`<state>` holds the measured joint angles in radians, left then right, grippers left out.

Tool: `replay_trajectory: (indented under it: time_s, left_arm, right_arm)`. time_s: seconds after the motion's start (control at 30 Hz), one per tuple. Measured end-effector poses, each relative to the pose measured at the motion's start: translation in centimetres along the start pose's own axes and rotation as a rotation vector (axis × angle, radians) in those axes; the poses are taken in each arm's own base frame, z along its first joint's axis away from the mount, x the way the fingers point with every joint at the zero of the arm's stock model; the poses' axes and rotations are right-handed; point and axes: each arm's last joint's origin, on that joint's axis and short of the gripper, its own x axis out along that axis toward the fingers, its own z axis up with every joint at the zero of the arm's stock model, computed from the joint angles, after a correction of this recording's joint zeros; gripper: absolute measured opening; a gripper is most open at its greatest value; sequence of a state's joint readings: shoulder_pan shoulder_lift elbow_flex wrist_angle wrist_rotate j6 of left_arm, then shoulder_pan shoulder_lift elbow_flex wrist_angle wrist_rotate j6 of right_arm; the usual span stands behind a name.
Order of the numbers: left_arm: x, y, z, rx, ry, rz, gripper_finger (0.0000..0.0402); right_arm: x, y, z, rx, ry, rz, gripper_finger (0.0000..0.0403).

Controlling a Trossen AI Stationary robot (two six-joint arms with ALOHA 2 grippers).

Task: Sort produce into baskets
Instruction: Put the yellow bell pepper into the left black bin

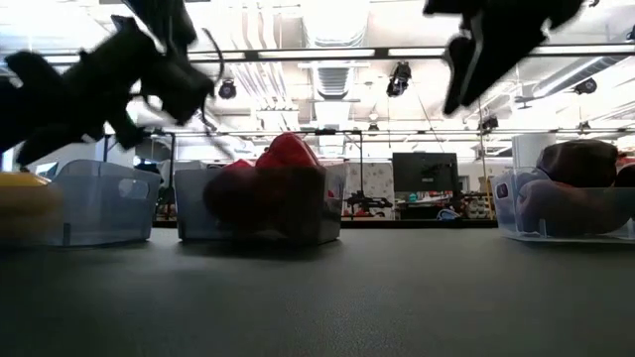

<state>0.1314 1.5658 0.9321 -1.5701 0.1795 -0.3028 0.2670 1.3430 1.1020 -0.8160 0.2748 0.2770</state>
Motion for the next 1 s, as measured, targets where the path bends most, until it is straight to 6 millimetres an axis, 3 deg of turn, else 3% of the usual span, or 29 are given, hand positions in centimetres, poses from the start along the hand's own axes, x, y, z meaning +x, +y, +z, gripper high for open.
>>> replay_trajectory:
  time_s: [0.1, 0.23, 0.4, 0.57, 0.77, 0.87, 1.0]
  left_arm:
    - [-1.9, 0.3, -1.6, 0.04, -0.204, 0.019, 0.0376]
    - [-4.4, 1.0, -4.7, 0.124, -0.461, 0.048, 0.0367]
    - [-5.9, 1.5, -9.6, 0.225, -0.757, -0.01, 0.0366]
    - [-5.6, 1.8, -14.5, 0.359, -0.983, -0.144, 0.0366]
    - [-4.8, 1.2, -17.3, 0.44, -1.026, -0.326, 0.0365]
    - [-4.9, -0.9, -17.5, 0.524, -0.966, -0.411, 0.0365]
    - [-4.1, -4.7, -17.7, 0.611, -0.943, -0.344, 0.0365]
  right_arm:
    - [-1.6, 0.1, 1.5, -0.01, -0.021, -0.071, 0.0288]
    - [-2.1, 0.5, 3.5, 0.05, -0.07, -0.107, 0.0288]
    - [-0.8, 1.8, 5.6, 0.145, -0.072, -0.117, 0.0288]
    - [1.0, 3.5, 7.9, 0.201, -0.063, -0.113, 0.0288]
    - [2.5, 5.6, 10.2, 0.337, -0.075, -0.098, 0.0288]
    - [2.5, 6.7, 10.7, 0.338, -0.056, -0.09, 0.0288]
    - [2.4, 7.6, 10.6, 0.315, 0.0, -0.112, 0.0288]
